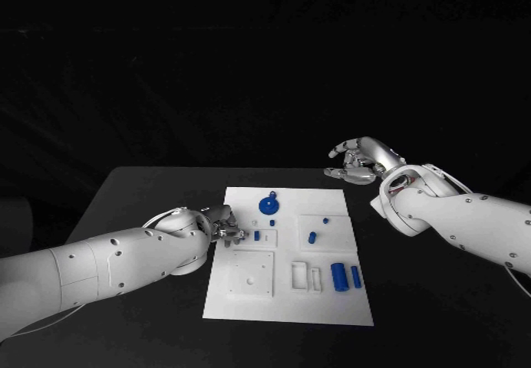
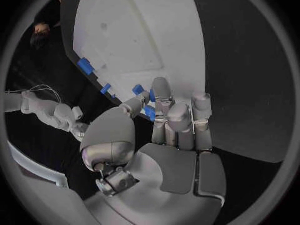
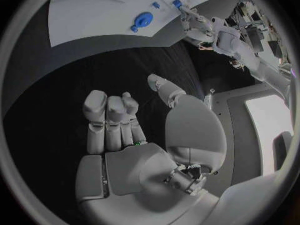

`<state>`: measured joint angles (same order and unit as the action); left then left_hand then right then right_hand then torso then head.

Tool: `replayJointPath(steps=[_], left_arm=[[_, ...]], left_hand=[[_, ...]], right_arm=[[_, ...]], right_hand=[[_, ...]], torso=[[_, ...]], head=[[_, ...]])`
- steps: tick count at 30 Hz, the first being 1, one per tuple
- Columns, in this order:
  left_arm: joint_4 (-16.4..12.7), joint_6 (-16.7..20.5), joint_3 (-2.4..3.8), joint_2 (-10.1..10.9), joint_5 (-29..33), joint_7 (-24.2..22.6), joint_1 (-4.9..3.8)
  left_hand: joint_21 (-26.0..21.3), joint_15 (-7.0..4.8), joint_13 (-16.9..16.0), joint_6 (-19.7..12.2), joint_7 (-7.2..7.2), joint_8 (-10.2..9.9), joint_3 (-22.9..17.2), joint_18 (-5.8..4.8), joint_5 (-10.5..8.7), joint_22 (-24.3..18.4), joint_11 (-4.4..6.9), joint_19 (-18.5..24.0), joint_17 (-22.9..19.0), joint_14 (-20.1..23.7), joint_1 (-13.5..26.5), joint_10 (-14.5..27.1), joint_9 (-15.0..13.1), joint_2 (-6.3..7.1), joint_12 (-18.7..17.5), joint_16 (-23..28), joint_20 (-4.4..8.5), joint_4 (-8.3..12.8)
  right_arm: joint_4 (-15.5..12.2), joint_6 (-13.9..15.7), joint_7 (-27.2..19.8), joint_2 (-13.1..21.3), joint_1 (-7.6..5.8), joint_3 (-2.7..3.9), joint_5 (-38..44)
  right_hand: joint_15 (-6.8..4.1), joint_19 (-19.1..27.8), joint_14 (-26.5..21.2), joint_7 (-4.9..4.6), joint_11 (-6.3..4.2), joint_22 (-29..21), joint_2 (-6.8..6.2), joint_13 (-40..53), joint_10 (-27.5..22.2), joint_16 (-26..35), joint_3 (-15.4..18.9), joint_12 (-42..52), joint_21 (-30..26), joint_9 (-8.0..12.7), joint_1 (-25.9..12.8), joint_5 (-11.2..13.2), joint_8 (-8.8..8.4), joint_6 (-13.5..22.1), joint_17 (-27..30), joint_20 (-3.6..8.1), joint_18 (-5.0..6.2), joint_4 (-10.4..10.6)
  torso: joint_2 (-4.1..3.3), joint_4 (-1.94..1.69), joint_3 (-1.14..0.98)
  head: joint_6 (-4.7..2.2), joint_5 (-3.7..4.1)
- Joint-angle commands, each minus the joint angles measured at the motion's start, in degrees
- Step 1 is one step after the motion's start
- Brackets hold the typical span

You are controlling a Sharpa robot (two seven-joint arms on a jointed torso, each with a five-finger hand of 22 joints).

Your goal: Assemble the parts on the task board

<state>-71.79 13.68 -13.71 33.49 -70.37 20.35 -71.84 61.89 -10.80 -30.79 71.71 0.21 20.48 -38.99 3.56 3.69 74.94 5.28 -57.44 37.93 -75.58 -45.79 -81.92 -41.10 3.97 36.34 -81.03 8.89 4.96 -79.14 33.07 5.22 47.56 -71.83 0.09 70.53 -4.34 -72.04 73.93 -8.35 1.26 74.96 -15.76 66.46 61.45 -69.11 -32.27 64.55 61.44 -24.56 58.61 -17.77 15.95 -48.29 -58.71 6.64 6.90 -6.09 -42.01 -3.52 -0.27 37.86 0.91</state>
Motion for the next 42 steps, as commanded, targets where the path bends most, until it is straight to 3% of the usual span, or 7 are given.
replayJointPath(steps=[1,18,21,25,33,35,42], left_arm=[[0.01,-1.55,-0.08,-0.2,0.32,0.49,0.18],[0.39,-0.8,-0.08,-0.19,0.48,0.74,0.18],[0.61,-0.02,-0.08,-0.21,0.81,0.86,0.18],[0.97,0.38,-0.06,-0.16,2.4,0.59,0.18],[1.15,0.32,-0.06,-0.21,3.84,0.23,0.18],[1.17,0.37,-0.06,-0.25,3.91,0.17,0.18],[1.26,0.88,-0.06,-0.21,4.07,-0.07,0.18]], left_hand=[[0.35,-1.19,0.05,-0.35,-0.24,-0.18,0.05,0.87,-0.39,0.62,0.62,0.04,-0.07,1.39,0.18,-0.39,0.06,0.7,0.41,-0.39,6.62,-0.43],[0.35,-1.21,0.09,-0.48,-0.22,0.07,0.39,0.97,-0.62,0.58,0.65,0.04,-0.37,1.51,1.04,-0.29,0.06,2.27,0.82,-0.34,6.68,-2.25],[0.35,-1.2,0.12,-0.6,-0.22,0.25,0.68,1.04,-0.89,0.53,0.63,0.02,-0.46,1.56,1.88,-0.21,-0.06,3.92,0.97,-0.41,6.71,-3.72],[0.36,-1.19,0.24,-0.87,-0.23,0.61,-0.73,1.28,-0.9,0.33,0.6,-0.32,-0.66,1.61,3.14,-0.2,-0.4,9.16,1.1,-0.36,6.84,-8.58],[0.48,-1.1,0.38,-1.34,-0.35,0.77,-0.41,1.32,-0.91,0.35,0.5,-0.29,-0.83,1.72,2.92,-0.01,-0.68,11.46,1.04,-0.22,6.8,-9.72],[0.51,-1.05,0.41,-1.43,-0.39,0.84,0.2,1.3,-0.91,0.37,0.45,-0.23,-0.87,1.75,3.21,0.01,-0.77,11.96,1.04,-0.19,6.76,-9.96],[0.53,-1.05,0.51,-1.83,-0.37,1.09,4.18,1.44,-0.78,0.45,0.45,0.3,-0.93,1.91,3.26,0.14,-1.15,10.85,1.04,-0.18,6.76,-9.15]], right_arm=[[-0.08,-0.58,-0.45,0.02,0.03,0.02,0.12],[-0.06,-0.58,-0.47,0.05,0.03,0.02,0.12],[-0.05,-0.57,-0.49,0.05,0.03,0.02,0.12],[-0.05,-0.53,-0.48,0.06,0.03,0.02,0.12],[-0.03,-0.5,-0.47,0.08,0.03,0.02,0.12],[-0.04,-0.5,-0.49,0.08,0.03,0.02,0.12],[-0.01,-0.52,-0.48,0.09,0.03,0.02,0.12]], right_hand=[[0.01,-0.04,0.29,-0.21,0.76,0.62,0.16,-0.08,-1.26,0.28,0.21,0.22,-0.2,0.05,-0.42,-0.29,0.04,-0.33,-0.05,0.23,8.1,0.25],[0.01,-0.06,0.32,-0.21,0.76,0.63,0.21,-0.11,-1.25,0.28,0.25,0.25,-0.21,0.06,-0.46,-0.34,0.04,-0.33,-0.06,0.24,8.1,0.29],[0.01,-0.07,0.32,-0.21,0.76,0.63,0.2,-0.11,-1.24,0.28,0.26,0.26,-0.21,0.06,-0.47,-0.35,0.04,-0.32,-0.06,0.24,8.1,0.3],[0.01,-0.07,0.33,-0.21,0.76,0.63,0.2,-0.12,-1.24,0.28,0.28,0.26,-0.21,0.06,-0.49,-0.35,0.03,-0.32,-0.06,0.24,8.1,0.3],[0.0,-0.09,0.35,-0.2,0.75,0.64,0.24,-0.19,-1.24,0.32,0.26,0.3,-0.26,0.08,-0.45,-1.18,0.02,-0.29,-0.07,0.27,8.1,0.31],[0.0,-0.09,0.35,-0.2,0.75,0.64,0.23,-0.2,-1.25,0.32,0.27,0.3,-0.26,0.08,-0.44,-1.23,0.02,-0.29,-0.07,0.27,8.1,0.31],[0.0,-0.09,0.35,-0.2,0.76,0.64,0.23,-0.21,-1.25,0.32,0.28,0.3,-0.26,0.08,-0.44,-1.29,0.02,-0.29,-0.07,0.27,8.1,0.3]], torso=[[0.01,-0.02,0.05],[0.04,0.0,0.05],[0.01,-0.03,0.06],[0.05,-0.03,0.05],[0.0,-0.04,0.06],[0.02,-0.05,0.06],[0.01,-0.05,0.06]], head=[[0.0,0.04],[-0.09,0.13],[-0.16,0.19],[-0.22,0.2],[-0.19,0.24],[-0.21,0.26],[-0.23,0.29]])
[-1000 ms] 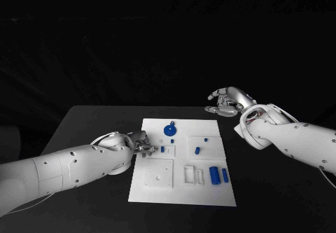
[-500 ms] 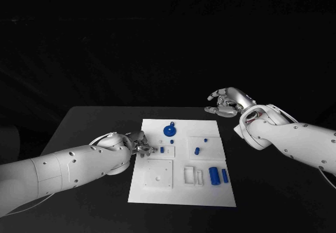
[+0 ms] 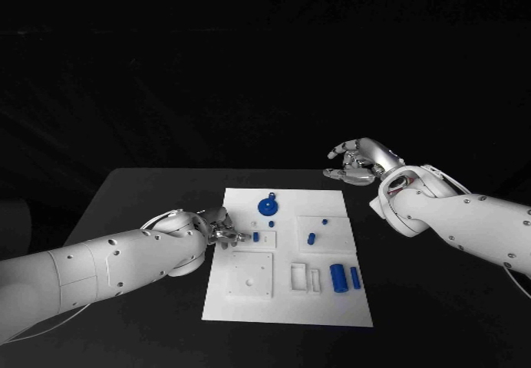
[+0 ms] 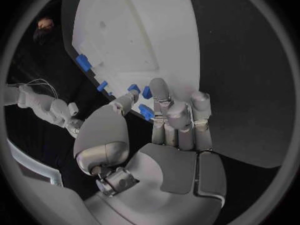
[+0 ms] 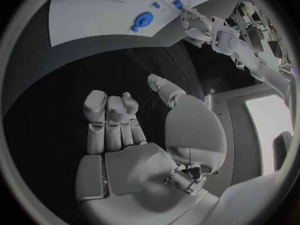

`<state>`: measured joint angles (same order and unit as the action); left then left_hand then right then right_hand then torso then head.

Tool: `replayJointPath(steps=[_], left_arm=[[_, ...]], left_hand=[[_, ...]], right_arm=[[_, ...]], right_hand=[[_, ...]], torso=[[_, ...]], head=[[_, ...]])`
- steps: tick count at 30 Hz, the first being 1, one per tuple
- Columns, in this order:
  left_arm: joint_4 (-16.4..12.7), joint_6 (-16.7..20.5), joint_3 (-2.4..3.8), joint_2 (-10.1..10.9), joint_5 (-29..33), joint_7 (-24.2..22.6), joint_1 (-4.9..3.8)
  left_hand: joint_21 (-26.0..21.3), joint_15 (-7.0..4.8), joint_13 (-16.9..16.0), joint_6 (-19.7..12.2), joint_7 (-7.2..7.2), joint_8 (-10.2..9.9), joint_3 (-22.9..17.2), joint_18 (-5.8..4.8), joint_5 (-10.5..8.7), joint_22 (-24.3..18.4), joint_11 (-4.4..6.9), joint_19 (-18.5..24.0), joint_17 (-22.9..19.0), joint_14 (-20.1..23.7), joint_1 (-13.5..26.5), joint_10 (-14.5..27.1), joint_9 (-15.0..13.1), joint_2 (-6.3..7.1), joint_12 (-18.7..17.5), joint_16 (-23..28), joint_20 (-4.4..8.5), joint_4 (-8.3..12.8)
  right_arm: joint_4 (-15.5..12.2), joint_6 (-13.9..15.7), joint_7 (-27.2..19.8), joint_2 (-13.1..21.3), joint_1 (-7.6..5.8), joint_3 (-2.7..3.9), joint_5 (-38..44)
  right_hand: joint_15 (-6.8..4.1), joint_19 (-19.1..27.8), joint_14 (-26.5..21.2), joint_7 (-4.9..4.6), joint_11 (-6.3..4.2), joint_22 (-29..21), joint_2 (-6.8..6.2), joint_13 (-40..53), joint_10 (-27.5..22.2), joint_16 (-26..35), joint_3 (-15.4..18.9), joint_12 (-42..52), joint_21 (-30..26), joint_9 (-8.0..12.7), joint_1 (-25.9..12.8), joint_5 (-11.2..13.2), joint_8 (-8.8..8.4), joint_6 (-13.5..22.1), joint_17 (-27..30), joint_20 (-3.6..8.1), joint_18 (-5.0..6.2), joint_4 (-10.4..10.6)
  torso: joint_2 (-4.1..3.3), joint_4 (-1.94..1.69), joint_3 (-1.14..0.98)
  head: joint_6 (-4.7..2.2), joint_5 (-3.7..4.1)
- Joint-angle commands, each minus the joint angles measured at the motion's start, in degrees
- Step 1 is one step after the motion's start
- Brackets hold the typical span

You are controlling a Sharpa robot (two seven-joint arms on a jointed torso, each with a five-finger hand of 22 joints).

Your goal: Assemble the parts on the task board

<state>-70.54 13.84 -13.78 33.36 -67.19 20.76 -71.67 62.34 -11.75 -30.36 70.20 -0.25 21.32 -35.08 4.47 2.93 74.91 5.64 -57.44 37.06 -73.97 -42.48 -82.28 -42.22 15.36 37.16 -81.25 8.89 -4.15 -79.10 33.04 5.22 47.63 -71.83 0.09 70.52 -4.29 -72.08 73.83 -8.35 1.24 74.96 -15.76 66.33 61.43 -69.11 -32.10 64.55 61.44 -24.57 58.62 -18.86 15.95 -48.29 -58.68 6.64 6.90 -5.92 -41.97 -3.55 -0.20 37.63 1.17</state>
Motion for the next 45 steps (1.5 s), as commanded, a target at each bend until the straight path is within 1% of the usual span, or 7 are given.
replayJointPath(steps=[1,12,19,25,34,38,45], left_arm=[[0.03,0.8,0.01,-0.09,0.95,-0.48,0.02],[0.39,2.11,0.05,0.62,2.68,-0.87,0.02],[0.56,4.63,0.16,0.93,4.93,-1.88,0.02],[0.73,7.12,0.68,1.48,7.58,-3.17,0.0],[1.33,11.19,2.63,2.23,14.26,-9.7,-0.04],[1.09,12.85,2.99,1.88,16.7,-16.69,-0.07],[0.69,11.47,3.79,0.37,17.17,-23.32,-0.36]], left_hand=[[0.08,-0.1,0.09,-0.33,0.09,0.26,0.27,0.53,-0.01,0.47,0.09,0.29,-0.06,0.3,-0.04,0.49,-0.03,-0.55,0.21,0.04,6.76,-0.04],[-0.05,-0.12,0.23,-0.53,0.08,0.24,0.86,0.63,-0.03,0.37,0.09,0.41,-0.18,0.39,0.22,0.6,-0.06,-0.52,0.1,0.19,6.78,-0.98],[-0.34,-0.1,0.48,-0.79,0.04,0.23,2.21,0.73,-0.1,0.14,0.07,0.69,-0.32,0.56,4.46,0.7,-0.15,1.15,-0.07,0.35,6.71,-7.04],[-0.59,-0.27,0.53,-1.66,0.17,0.14,11.57,1.69,-0.08,0.41,0.2,2.24,-0.2,1.39,10.94,1.33,-0.56,-1.37,-0.3,0.5,7.1,-12.53],[-1.47,0.24,1.4,-4.39,-0.5,-1.87,24.3,2.47,0.31,0.21,-0.35,3.96,-0.95,2.47,1.74,3.97,0.13,-10.1,-1.7,2.33,6.61,-12.77],[-2.15,1.92,1.88,-10.94,-2.68,-4.95,21.47,2.09,11.88,0.18,-2.3,5.36,-1.51,4.27,-13.56,6.97,1.35,-11.99,-2.92,3.8,6.12,-5.0],[-7.56,7.11,6.48,-15.15,-6.57,-6.72,9.5,-1.65,9.25,-1.92,-7.14,11.12,-4.16,11.44,-34.07,16.97,3.22,-7.3,-11.53,10.04,1.41,15.39]], right_arm=[[-0.05,-0.49,-0.48,0.01,0.03,0.02,0.13],[0.0,-0.49,-0.51,-0.01,0.03,0.02,0.13],[0.06,-0.38,-0.61,-0.05,0.03,0.02,0.13],[0.11,-0.38,-0.66,-0.09,0.05,0.02,0.11],[0.18,-0.34,-0.65,-0.06,0.05,0.02,0.09],[0.42,-0.44,-0.72,-0.19,0.06,0.02,0.03],[1.14,-0.47,-0.97,-0.54,0.08,0.02,0.03]], right_hand=[[-0.05,-0.06,0.46,-0.2,0.78,0.64,0.23,-0.07,-1.22,0.32,0.11,0.31,-0.26,0.09,-0.44,-0.19,0.02,-0.29,-0.1,0.27,8.1,0.13],[-0.05,-0.07,0.47,-0.2,0.78,0.65,0.24,-0.09,-1.22,0.33,0.14,0.32,-0.27,0.09,-0.46,-0.26,0.02,-0.29,-0.1,0.27,8.1,0.14],[-0.05,-0.07,0.47,-0.21,0.78,0.65,0.24,-0.1,-1.22,0.33,0.17,0.32,-0.27,0.09,-0.5,-0.29,0.03,-0.29,-0.1,0.27,8.1,0.16],[-0.05,-0.08,0.47,-0.21,0.78,0.65,0.24,-0.11,-1.22,0.33,0.19,0.33,-0.27,0.09,-0.54,-0.3,0.03,-0.29,-0.11,0.27,8.1,0.18],[-0.05,-0.08,0.48,-0.21,0.79,0.65,0.27,-0.12,-1.22,0.34,0.23,0.34,-0.28,0.09,-0.6,-0.33,0.03,-0.29,-0.11,0.26,8.1,0.22],[-0.05,-0.08,0.48,-0.21,0.79,0.65,0.29,-0.13,-1.22,0.34,0.22,0.34,-0.28,0.09,-0.59,-0.34,0.03,-0.29,-0.11,0.27,8.1,0.22],[-0.05,-0.08,0.48,-0.2,0.78,0.66,0.34,-0.15,-1.22,0.36,0.18,0.34,-0.29,0.1,-0.51,-0.38,0.03,-0.29,-0.11,0.28,8.1,0.18]], torso=[[-0.01,-0.02,0.0],[-0.05,0.03,0.0],[-0.03,0.02,0.0],[-0.05,0.05,0.0],[-0.06,0.0,-0.04],[-0.05,-0.02,0.02],[-0.08,0.15,0.06]], head=[[-0.01,0.03],[-0.22,-0.02],[-0.27,0.05],[-0.26,0.11],[-0.47,0.2],[-0.68,0.2],[-1.36,0.48]])
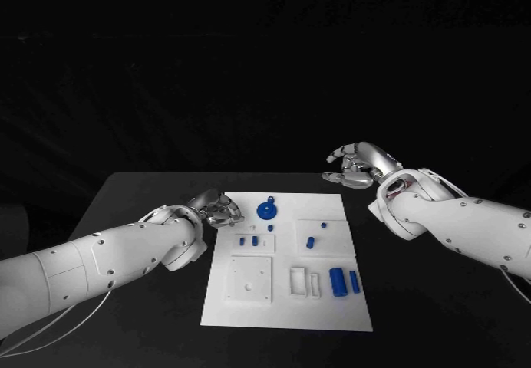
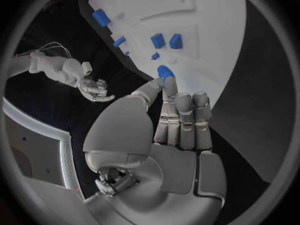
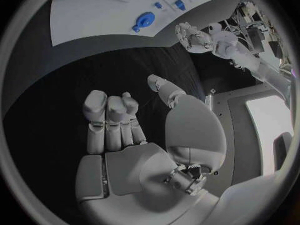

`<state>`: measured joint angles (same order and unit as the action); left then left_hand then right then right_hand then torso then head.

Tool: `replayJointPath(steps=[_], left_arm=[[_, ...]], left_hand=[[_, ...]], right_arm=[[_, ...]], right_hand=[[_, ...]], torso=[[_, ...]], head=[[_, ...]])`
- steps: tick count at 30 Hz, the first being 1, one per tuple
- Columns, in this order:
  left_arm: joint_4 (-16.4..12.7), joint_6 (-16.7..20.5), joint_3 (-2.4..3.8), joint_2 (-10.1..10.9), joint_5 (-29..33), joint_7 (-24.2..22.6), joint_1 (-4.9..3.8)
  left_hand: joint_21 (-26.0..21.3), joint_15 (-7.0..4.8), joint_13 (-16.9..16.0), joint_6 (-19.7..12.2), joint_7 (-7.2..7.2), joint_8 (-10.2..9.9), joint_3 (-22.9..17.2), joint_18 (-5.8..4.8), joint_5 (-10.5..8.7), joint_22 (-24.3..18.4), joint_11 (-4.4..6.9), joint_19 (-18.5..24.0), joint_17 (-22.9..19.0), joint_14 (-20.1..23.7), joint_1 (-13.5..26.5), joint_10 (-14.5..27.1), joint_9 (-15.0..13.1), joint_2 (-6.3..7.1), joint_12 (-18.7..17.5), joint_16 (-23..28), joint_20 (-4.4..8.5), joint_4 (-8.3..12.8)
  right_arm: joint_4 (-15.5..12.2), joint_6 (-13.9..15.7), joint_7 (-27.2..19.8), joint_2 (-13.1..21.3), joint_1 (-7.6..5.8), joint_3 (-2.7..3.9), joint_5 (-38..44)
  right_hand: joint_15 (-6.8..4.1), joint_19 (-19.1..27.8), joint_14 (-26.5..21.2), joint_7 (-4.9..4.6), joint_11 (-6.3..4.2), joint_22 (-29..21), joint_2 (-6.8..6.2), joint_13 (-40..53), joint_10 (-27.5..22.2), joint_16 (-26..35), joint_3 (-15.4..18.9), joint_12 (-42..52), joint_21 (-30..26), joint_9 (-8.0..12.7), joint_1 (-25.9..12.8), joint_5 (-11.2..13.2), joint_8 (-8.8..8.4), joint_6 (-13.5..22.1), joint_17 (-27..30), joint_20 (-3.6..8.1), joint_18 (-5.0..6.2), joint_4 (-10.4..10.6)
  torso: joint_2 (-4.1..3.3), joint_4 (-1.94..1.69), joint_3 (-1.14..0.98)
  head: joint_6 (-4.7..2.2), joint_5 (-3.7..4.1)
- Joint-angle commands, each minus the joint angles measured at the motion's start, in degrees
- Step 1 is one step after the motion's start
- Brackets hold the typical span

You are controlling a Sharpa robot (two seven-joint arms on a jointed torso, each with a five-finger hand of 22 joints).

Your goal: Assemble the parts on the task board

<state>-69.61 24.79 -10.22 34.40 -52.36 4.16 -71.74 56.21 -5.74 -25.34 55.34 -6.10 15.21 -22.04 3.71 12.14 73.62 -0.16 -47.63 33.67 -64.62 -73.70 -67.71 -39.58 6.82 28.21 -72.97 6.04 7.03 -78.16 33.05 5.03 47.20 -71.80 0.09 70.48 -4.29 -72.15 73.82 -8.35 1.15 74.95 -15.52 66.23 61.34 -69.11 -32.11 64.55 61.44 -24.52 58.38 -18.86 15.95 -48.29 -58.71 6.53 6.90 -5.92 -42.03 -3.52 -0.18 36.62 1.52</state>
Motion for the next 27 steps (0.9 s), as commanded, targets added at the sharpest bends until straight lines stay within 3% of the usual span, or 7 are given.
replayJointPath(steps=[1,2,3,14,18,22,27], left_arm=[[-0.18,0.46,0.24,-1.01,1.89,-7.02,-0.44],[-0.1,0.47,0.25,-1.34,1.32,-7.41,-0.55],[0.0,0.54,0.25,-1.69,0.21,-7.56,-0.65],[1.89,-2.77,0.22,-5.06,-12.65,-7.01,-1.73],[2.73,-4.42,0.12,-6.21,-17.72,-5.96,-2.02],[4.33,-8.48,-0.03,-8.42,-24.49,-3.12,-2.43],[5.09,-12.72,-0.07,-9.92,-26.54,-1.48,-2.45]], left_hand=[[-2.1,1.87,2.36,-0.48,-1.22,-0.79,-6.1,-1.57,-0.12,-0.9,-2.1,1.82,-1.21,2.8,-2.29,2.44,0.97,1.7,-3.91,2.68,3.42,5.91],[-1.91,2.01,4.09,-0.46,-1.38,-0.75,-10.91,-1.69,-0.31,-0.65,-2.22,1.12,-1.24,2.14,0.69,0.9,1.71,1.89,-6.27,2.65,3.2,9.34],[-1.88,1.91,4.59,-0.45,-1.36,-0.65,-12.39,-1.46,-0.45,-0.48,-2.23,1.07,-1.26,2.16,0.92,0.42,1.93,2.37,-7.06,2.73,3.38,9.73],[-1.72,2.79,6.2,-1.13,-1.37,-0.57,-14.21,-0.94,1.01,0.2,-3.29,1.13,-1.16,2.39,0.24,1.87,2.66,3.95,-10.72,2.78,2.73,9.74],[-1.45,3.42,6.92,-2.17,-1.28,-1.22,-14.34,-0.43,2.85,0.6,-3.94,0.94,-0.75,2.22,0.3,2.68,3.19,5.0,-12.59,2.06,2.06,9.72],[-0.65,3.42,7.18,-1.63,-1.13,-0.99,-13.34,0.1,1.26,1.16,-3.96,0.04,-0.02,1.56,1.55,2.23,3.33,5.55,-13.61,0.56,1.99,9.54],[-0.58,3.63,7.49,-1.0,-1.47,-0.79,-13.23,0.39,-0.47,1.23,-4.17,-0.38,0.08,1.53,2.77,2.51,3.5,5.18,-14.7,0.25,1.79,9.13]], right_arm=[[0.28,-0.48,-0.78,-0.18,0.06,0.03,0.07],[0.35,-0.5,-0.8,-0.27,0.07,0.03,0.07],[0.37,-0.5,-0.81,-0.34,0.08,0.03,0.07],[0.53,-0.66,-0.82,-0.73,0.13,0.03,0.07],[0.6,-0.7,-0.84,-0.87,0.13,0.03,0.07],[0.55,-0.7,-0.87,-1.04,0.13,0.03,0.07],[0.44,-0.73,-0.86,-1.07,0.13,0.03,0.07]], right_hand=[[-0.05,-0.01,0.49,-0.2,0.86,0.66,0.12,-0.06,-1.14,0.36,0.18,0.34,-0.29,0.05,-0.26,-0.38,0.03,-0.29,-0.08,0.39,8.1,0.18],[-0.05,-0.01,0.49,-0.2,0.86,0.66,0.12,-0.06,-1.14,0.36,0.18,0.34,-0.3,0.05,-0.26,-0.38,0.03,-0.29,-0.08,0.39,8.1,0.18],[-0.05,-0.01,0.49,-0.2,0.86,0.66,0.13,-0.06,-1.14,0.36,0.18,0.34,-0.3,0.05,-0.26,-0.39,0.03,-0.29,-0.08,0.39,8.1,0.19],[-0.05,-0.01,0.49,-0.2,0.86,0.66,0.19,-0.08,-1.14,0.37,0.15,0.34,-0.31,0.05,-0.23,-0.43,0.03,-0.3,-0.08,0.4,8.1,0.19],[-0.05,-0.01,0.49,-0.2,0.86,0.66,0.2,-0.08,-1.14,0.38,0.15,0.34,-0.31,0.05,-0.23,-0.44,0.03,-0.3,-0.08,0.4,8.1,0.19],[-0.05,-0.01,0.49,-0.2,0.86,0.66,0.21,-0.09,-1.14,0.38,0.15,0.35,-0.31,0.05,-0.24,-0.45,0.03,-0.3,-0.08,0.4,8.1,0.2],[-0.05,-0.02,0.49,-0.2,0.86,0.66,0.21,-0.1,-1.13,0.38,0.15,0.36,-0.32,0.05,-0.24,-0.47,0.03,-0.29,-0.08,0.4,8.1,0.21]], torso=[[-0.04,0.12,0.04],[-0.05,0.13,0.03],[-0.05,0.08,0.01],[-0.04,0.08,-0.05],[-0.04,0.07,-0.07],[0.03,-0.02,-0.07],[0.0,0.06,-0.07]], head=[[-0.4,0.15],[-0.49,0.2],[-0.52,0.25],[-0.98,0.62],[-1.01,0.66],[-0.97,0.93],[-0.9,0.91]])
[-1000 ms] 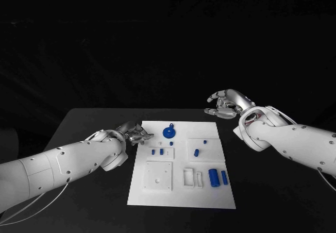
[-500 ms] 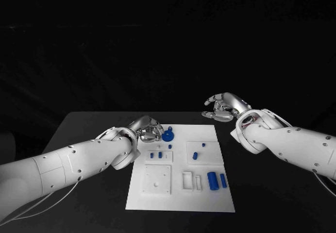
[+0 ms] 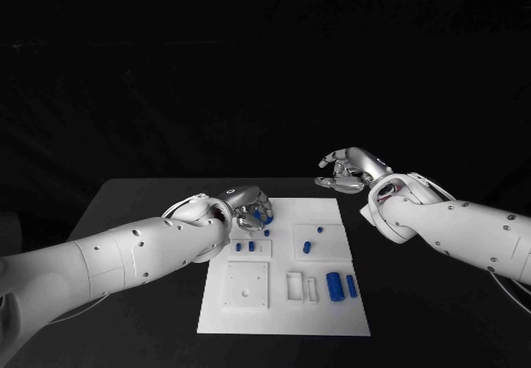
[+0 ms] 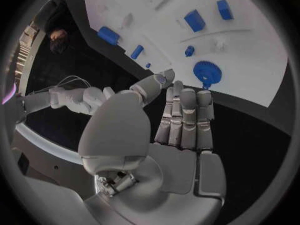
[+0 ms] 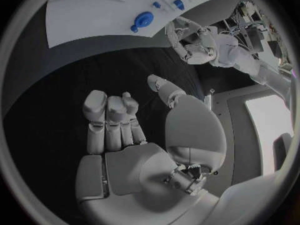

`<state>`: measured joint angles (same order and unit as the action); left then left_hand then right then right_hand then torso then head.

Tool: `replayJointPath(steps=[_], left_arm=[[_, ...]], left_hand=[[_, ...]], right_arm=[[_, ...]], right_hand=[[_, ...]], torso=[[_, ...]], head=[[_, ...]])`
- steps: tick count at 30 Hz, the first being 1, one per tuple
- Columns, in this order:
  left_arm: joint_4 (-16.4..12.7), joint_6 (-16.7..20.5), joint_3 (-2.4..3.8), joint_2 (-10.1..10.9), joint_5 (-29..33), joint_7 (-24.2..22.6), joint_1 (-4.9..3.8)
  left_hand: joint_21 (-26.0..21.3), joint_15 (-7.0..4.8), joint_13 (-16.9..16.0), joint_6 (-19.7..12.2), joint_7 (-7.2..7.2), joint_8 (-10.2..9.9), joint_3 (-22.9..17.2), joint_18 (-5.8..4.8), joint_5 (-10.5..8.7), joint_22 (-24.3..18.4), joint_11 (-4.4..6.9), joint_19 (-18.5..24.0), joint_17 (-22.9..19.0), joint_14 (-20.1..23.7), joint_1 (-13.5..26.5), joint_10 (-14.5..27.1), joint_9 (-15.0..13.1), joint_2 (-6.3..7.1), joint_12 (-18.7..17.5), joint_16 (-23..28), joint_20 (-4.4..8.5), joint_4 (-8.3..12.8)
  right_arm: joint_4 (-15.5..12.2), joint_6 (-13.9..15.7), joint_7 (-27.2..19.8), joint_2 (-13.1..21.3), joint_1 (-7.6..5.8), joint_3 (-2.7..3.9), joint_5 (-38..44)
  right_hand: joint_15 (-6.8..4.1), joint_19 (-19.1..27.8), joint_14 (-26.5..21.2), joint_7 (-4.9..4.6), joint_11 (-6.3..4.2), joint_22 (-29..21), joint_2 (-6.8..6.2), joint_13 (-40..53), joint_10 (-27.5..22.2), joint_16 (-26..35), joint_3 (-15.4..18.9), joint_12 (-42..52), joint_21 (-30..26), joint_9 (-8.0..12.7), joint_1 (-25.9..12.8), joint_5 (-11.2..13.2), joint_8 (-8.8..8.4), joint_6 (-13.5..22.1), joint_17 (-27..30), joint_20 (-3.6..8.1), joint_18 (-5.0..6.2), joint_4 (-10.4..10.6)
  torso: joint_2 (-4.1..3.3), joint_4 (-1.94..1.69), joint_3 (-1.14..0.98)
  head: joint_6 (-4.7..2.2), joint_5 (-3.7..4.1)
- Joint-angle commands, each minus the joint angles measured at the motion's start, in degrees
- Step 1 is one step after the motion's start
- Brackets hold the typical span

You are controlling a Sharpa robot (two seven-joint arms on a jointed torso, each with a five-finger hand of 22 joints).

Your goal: Assemble the parts on the task board

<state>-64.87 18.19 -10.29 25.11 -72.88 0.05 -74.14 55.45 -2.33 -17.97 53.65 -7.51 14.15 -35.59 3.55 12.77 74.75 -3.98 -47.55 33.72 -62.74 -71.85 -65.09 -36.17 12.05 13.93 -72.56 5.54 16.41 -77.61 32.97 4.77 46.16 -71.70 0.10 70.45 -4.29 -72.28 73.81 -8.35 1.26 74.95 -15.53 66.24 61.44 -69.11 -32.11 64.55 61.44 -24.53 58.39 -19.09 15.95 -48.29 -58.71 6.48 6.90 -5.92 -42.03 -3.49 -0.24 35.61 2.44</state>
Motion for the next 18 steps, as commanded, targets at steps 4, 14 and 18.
replayJointPath(steps=[4,14,18], left_arm=[[2.28,-6.56,-0.15,-2.14,-7.76,2.51,-0.04],[4.94,-5.6,-2.89,-3.83,-12.23,0.87,0.01],[5.45,-2.95,-2.99,-4.15,-12.23,-0.03,0.17]], left_hand=[[-0.26,0.55,0.52,0.49,-0.17,-0.01,0.0,0.75,-2.78,-0.04,-0.68,-0.31,-0.29,-0.05,1.64,0.26,0.48,-0.08,-1.65,0.34,1.96,-0.41],[-0.29,0.54,0.63,0.61,-0.15,-0.02,-0.33,0.91,-2.87,-0.01,-0.66,-0.46,-0.31,-0.28,1.49,-0.04,0.67,-0.07,-2.15,0.23,1.91,-0.36],[-0.16,0.54,0.7,0.82,-0.12,0.01,-0.46,1.01,-1.57,0.09,-0.66,-0.77,-0.25,-0.55,1.87,-0.47,0.85,0.02,-2.64,-0.04,1.87,-0.59]], right_arm=[[-0.14,-0.61,-0.62,-0.08,0.03,0.02,0.11],[-0.33,-0.49,-1.0,-0.17,0.02,0.02,0.09],[-0.73,-0.49,-0.97,-0.04,0.02,0.02,0.08]], right_hand=[[-0.05,0.12,0.5,-0.2,0.76,0.66,0.21,-0.11,-1.23,0.38,0.15,0.36,-0.32,0.06,-0.26,-0.27,0.03,-0.29,-0.09,0.44,8.1,0.22],[0.0,0.66,0.05,-0.25,0.81,0.54,0.16,-0.41,-1.53,0.98,0.12,0.06,-0.84,0.1,-0.42,-0.44,-0.02,-0.18,0.15,0.26,8.1,0.29],[-0.01,0.84,-0.07,-0.24,0.79,0.41,0.18,-0.67,-1.59,1.36,0.1,-0.16,-1.16,0.1,-0.43,-0.44,0.0,-0.19,0.34,0.14,8.1,0.3]], torso=[[-0.01,-0.04,0.01],[-0.01,0.03,0.0],[-0.17,0.12,0.05]], head=[[0.06,0.06],[0.11,0.08],[0.05,0.38]])
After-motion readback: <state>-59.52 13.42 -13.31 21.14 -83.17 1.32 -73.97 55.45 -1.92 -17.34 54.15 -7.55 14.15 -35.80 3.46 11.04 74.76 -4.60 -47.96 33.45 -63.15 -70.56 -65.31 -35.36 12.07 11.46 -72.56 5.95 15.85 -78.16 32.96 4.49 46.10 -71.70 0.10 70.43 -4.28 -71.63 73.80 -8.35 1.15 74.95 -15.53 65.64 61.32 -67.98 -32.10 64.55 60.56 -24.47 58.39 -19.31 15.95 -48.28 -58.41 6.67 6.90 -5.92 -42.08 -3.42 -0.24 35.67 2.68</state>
